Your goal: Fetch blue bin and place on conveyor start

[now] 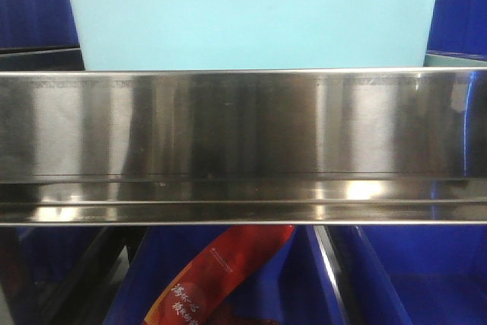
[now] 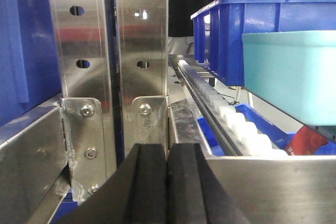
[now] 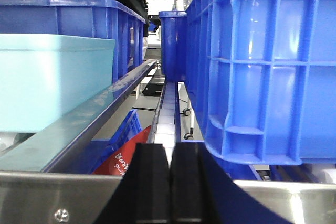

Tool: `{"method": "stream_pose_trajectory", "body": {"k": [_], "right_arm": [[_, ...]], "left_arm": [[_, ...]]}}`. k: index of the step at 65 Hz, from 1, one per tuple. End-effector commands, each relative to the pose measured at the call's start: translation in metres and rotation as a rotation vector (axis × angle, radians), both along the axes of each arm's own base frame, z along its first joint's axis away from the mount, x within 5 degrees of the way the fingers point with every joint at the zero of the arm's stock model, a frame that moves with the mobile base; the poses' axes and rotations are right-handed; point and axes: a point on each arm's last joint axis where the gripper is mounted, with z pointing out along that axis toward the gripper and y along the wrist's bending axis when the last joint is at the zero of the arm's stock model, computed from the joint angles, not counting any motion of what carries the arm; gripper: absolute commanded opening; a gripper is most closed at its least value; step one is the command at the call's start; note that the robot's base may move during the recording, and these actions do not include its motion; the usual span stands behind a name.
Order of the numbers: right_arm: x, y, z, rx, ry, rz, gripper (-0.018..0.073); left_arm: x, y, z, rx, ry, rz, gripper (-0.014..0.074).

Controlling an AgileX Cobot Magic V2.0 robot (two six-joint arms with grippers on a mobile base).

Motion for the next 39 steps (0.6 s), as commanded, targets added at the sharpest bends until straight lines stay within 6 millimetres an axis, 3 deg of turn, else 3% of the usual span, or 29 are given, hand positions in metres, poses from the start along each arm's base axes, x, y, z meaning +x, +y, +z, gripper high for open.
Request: {"method": "stream_pose_trajectory", "body": {"k": [1, 39], "right_arm": [[-0.0005, -0.0002, 0.0024, -0.006, -0.027, -0.002, -0.0162], [-0.0006, -0.0003, 0.0034, -0.007, -0.038, -0.003, -0.0162]], "left_arm": [[-0.0006, 0.0002, 0.0026, 0.001, -0.026, 0.005, -0.0111], [-0.0007, 0.0002, 0.0047, 0.0, -0.05, 0.004, -0.0111]]}}
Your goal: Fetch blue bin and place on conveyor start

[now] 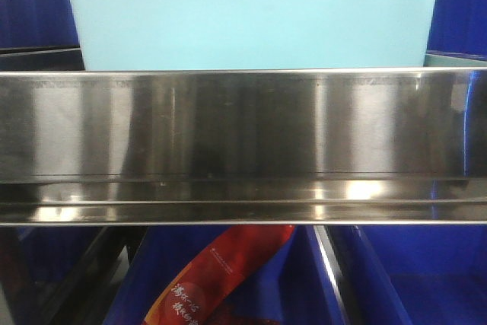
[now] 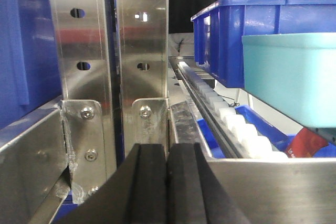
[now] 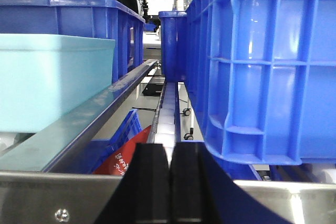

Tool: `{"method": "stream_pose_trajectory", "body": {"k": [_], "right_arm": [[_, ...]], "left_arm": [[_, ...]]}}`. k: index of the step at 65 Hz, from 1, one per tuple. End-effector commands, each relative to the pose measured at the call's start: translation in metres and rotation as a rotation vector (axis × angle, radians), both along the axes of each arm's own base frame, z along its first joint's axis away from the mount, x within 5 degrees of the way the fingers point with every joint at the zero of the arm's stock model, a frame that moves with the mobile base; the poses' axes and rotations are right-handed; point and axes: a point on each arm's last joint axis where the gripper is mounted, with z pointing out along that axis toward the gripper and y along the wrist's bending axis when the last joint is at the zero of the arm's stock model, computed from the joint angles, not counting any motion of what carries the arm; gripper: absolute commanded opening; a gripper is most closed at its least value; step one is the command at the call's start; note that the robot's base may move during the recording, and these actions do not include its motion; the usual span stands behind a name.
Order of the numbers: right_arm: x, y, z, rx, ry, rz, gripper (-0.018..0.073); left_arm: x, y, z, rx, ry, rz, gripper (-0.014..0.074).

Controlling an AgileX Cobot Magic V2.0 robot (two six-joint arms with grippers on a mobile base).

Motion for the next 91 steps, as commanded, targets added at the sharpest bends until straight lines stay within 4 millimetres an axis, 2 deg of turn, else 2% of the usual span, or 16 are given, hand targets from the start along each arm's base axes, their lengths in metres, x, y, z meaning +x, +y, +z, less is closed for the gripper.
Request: {"method": "stream_pose_trajectory", "body": {"k": [1, 24, 29, 38, 42, 46, 52, 57, 63, 67, 76, 86, 91], "right_arm": [[-0.001, 0.0, 0.004, -0.007, -0.041, -0.004, -0.0162], [-0.002, -0.002, 0.013, 0.03, -0.142, -0.016, -0.0162], [-0.007, 0.0, 0.036, 0.046, -0.156, 0.001, -0.0162], [-0.025, 0.006, 0.081, 0.039, -0.091, 0.055, -0.0156], [-0.032, 0.009, 0.1, 0.035, -0.053, 0.075, -0.0104], [-0.034, 0.01, 0.117, 0.032, -0.035, 0.084, 0.0001], [-0.034, 0.01, 0.138, 0.029, -0.054, 0.085, 0.0244], [-0.028, 0.009, 0.144, 0.031, -0.053, 0.081, 0.0391], [-0.021, 0.008, 0.146, 0.034, -0.057, 0.075, 0.0525], [-0.017, 0.008, 0.147, 0.036, -0.042, 0.074, 0.0568], [-0.008, 0.009, 0.155, 0.033, 0.048, 0.101, 0.0559], [0.018, 0.015, 0.169, -0.033, 0.183, 0.194, 0.0559], [0.039, 0.019, 0.177, -0.033, 0.255, 0.238, 0.0559]], "left_arm": [[-0.001, 0.0, 0.004, 0.0, -0.043, 0.004, -0.0111], [-0.002, 0.0, 0.015, -0.057, -0.161, 0.0, -0.0111], [-0.005, 0.0, 0.027, -0.059, -0.162, -0.002, -0.0111], [-0.02, 0.0, 0.071, -0.048, -0.11, -0.004, -0.0086], [-0.026, 0.0, 0.089, -0.047, -0.089, -0.005, -0.0024], [-0.032, 0.0, 0.111, -0.046, -0.076, -0.006, 0.0099], [-0.033, 0.0, 0.132, -0.046, -0.054, -0.006, 0.0299], [-0.031, 0.0, 0.143, -0.046, -0.06, -0.006, 0.0442], [-0.025, 0.0, 0.15, -0.048, -0.041, -0.007, 0.0519], [-0.018, -0.001, 0.153, -0.057, 0.013, -0.011, 0.0522], [-0.001, -0.004, 0.166, -0.051, 0.163, -0.047, 0.0517], [0.022, -0.019, 0.182, -0.045, 0.224, -0.209, 0.0517], [0.042, -0.028, 0.186, -0.031, 0.305, -0.272, 0.0517]]}}
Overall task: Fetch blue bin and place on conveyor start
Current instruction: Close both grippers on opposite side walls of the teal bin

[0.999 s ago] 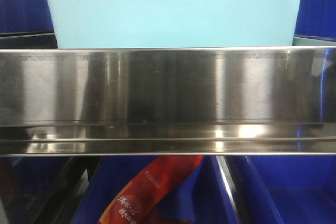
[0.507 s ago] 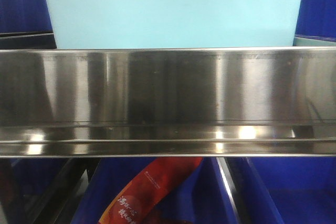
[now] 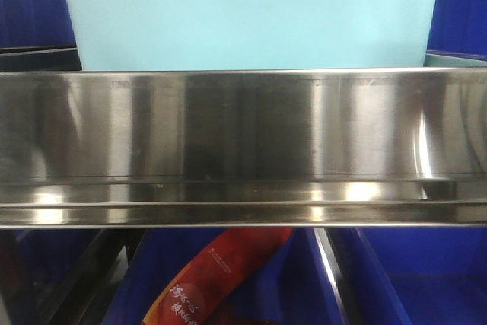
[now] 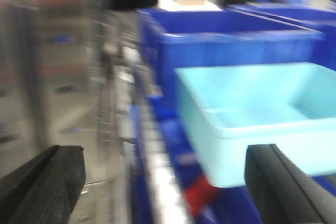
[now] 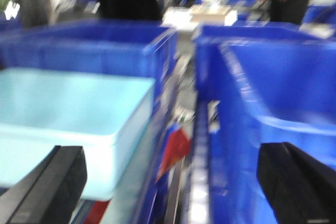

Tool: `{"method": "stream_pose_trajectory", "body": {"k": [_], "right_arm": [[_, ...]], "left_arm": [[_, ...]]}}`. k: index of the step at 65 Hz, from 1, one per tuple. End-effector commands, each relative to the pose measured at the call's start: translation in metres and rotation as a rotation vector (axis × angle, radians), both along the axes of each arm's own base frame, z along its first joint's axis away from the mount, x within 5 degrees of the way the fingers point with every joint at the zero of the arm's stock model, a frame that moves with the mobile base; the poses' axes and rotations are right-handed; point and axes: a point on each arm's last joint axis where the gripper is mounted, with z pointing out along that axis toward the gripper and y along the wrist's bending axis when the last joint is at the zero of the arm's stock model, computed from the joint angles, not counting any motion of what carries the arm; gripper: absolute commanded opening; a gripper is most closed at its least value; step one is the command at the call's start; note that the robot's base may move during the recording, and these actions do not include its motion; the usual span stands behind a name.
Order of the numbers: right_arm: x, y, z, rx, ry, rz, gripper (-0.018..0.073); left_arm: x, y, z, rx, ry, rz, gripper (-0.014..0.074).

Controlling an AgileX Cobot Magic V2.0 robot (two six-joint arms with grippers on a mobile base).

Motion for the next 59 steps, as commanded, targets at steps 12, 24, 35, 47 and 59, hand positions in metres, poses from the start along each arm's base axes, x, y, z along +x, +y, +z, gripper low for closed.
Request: {"method": "stream_pose_trajectory", "body": {"k": [12, 24, 35, 47, 59], "right_arm": [[0.068, 0.017, 0.035, -0.028, 0.143, 0.131, 0.0559], [0.124, 0.028, 0.056, -0.033, 0.329, 0.181, 0.0559], [0.181, 0.034, 0.068, -0.013, 0.495, 0.161, 0.0559], [0.227, 0.035, 0.065, -0.002, 0.593, 0.096, 0.0559], [0.264, 0.045, 0.034, -0.013, 0.706, 0.103, 0.0559]], "left_arm": [[0.072, -0.037, 0.019, 0.04, 0.207, -0.175, 0.0517], [0.134, -0.061, 0.037, 0.064, 0.356, -0.217, 0.0517], [0.187, -0.078, 0.051, 0.068, 0.482, -0.206, 0.0517], [0.236, -0.084, 0.042, 0.108, 0.605, -0.088, 0.0517], [0.27, -0.089, 0.009, 0.162, 0.717, -0.029, 0.0517]]}}
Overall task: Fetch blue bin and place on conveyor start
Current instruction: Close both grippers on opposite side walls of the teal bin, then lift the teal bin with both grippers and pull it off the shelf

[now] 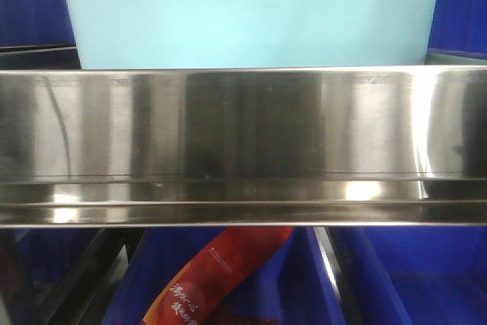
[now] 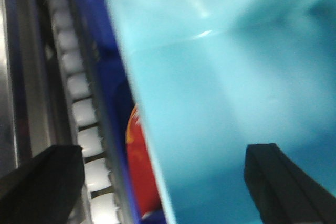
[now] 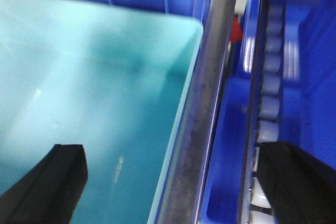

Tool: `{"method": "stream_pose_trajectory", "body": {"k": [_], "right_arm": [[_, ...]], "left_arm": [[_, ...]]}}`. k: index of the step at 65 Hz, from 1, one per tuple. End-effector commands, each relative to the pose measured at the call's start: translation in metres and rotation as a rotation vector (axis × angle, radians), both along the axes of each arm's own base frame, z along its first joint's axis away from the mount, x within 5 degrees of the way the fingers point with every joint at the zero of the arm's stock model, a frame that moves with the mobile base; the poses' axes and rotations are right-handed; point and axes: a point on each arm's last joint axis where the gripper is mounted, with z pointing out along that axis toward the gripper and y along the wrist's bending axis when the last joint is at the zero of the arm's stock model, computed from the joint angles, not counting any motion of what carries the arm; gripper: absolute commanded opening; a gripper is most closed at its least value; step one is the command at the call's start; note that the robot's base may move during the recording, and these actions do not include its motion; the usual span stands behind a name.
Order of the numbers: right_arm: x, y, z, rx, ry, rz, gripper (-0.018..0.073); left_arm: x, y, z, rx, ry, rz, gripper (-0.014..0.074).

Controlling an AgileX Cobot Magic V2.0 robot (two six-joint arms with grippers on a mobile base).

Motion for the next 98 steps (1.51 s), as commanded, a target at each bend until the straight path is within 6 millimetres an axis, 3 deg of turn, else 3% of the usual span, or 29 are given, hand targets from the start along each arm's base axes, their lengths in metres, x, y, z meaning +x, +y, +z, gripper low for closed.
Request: {"method": "stream_pose_trajectory", "body": {"k": [1, 11, 23, 28, 32, 46, 48, 60, 65, 76, 87, 98], "right_arm": [[0.015, 0.006, -0.015, -0.019, 0.042, 0.006, 0.0559], [0.04, 0.012, -0.047, -0.027, 0.121, 0.008, 0.0559], [0.058, 0.015, -0.071, -0.028, 0.157, -0.001, 0.0547], [0.061, 0.015, -0.076, -0.029, 0.167, -0.001, 0.0473], [0.063, 0.015, -0.078, -0.03, 0.171, -0.001, 0.0349], [0.064, 0.014, -0.08, -0.053, 0.172, -0.004, -0.0163], [0.064, 0.014, -0.08, -0.055, 0.171, -0.004, -0.016], [0.064, 0.014, -0.08, -0.056, 0.174, -0.004, -0.0152], [0.06, 0.013, -0.077, -0.057, 0.183, -0.002, -0.0152], [0.041, 0.01, -0.048, -0.049, 0.125, -0.001, -0.0152], [0.011, 0.007, -0.009, -0.032, 0.018, 0.0, -0.0152], [-0.025, 0.007, 0.029, -0.009, -0.102, 0.013, -0.0152]], "left_arm": [[0.012, -0.004, -0.014, 0.016, 0.041, 0.014, 0.0517], [0.035, -0.012, -0.047, 0.033, 0.106, 0.013, 0.0517], [0.048, -0.016, -0.067, 0.041, 0.139, 0.013, 0.0503], [0.05, -0.017, -0.071, 0.044, 0.147, 0.013, 0.0459], [0.05, -0.017, -0.072, 0.045, 0.149, 0.013, 0.0393], [0.051, -0.017, -0.071, 0.042, 0.14, 0.013, -0.0076], [0.051, -0.017, -0.071, 0.041, 0.138, 0.012, -0.0109], [0.052, -0.017, -0.071, 0.038, 0.127, 0.012, -0.0111], [0.047, -0.016, -0.065, 0.036, 0.128, 0.012, -0.0111], [0.026, -0.01, -0.031, 0.0, 0.067, 0.021, -0.0111], [-0.009, -0.006, 0.016, -0.04, -0.059, 0.007, -0.0111], [-0.045, -0.01, 0.05, -0.076, -0.155, -0.04, -0.0111]]}}
